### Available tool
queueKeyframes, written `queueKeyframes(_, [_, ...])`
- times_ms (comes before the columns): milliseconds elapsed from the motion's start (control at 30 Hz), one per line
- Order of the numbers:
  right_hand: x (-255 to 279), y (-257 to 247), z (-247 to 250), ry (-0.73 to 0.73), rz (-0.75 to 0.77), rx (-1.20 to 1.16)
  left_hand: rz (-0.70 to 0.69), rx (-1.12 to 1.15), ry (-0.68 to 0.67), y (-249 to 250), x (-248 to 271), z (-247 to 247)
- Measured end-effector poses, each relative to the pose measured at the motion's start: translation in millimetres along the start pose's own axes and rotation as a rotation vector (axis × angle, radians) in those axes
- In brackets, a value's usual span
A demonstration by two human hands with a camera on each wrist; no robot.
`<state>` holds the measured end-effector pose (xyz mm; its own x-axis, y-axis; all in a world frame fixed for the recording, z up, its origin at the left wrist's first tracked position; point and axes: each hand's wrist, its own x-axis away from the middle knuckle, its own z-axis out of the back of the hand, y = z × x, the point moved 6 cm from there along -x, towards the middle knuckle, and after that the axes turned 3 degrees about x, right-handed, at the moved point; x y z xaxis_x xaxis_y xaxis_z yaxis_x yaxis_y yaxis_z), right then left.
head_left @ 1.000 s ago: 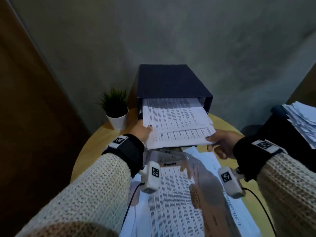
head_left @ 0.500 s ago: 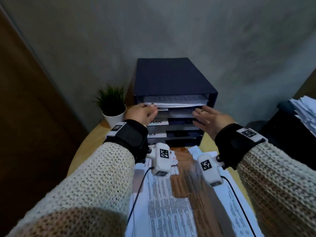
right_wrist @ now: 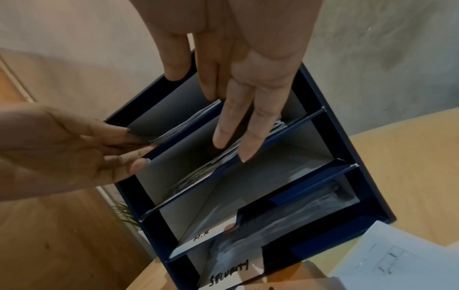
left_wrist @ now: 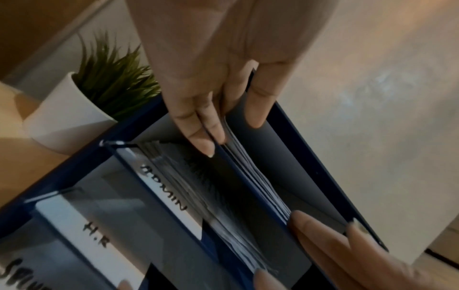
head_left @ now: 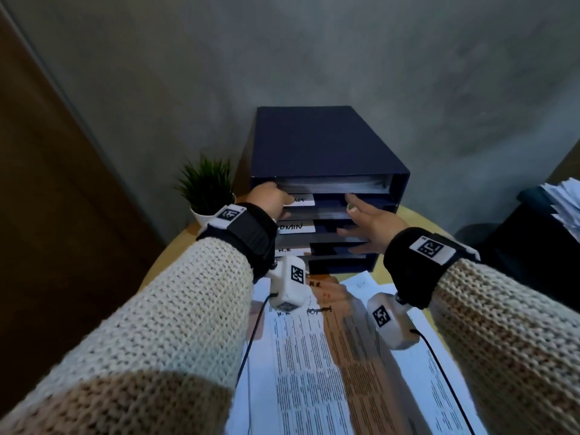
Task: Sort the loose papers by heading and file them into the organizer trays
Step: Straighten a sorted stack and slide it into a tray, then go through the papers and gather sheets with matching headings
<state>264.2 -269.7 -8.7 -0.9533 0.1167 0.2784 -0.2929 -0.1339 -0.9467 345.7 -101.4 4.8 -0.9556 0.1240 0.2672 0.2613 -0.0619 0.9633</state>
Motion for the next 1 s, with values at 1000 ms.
queueKeyframes(1000, [152,168,-18,-0.041,-0.445,0.892,0.290,-0.627,0.110,-205,172,63])
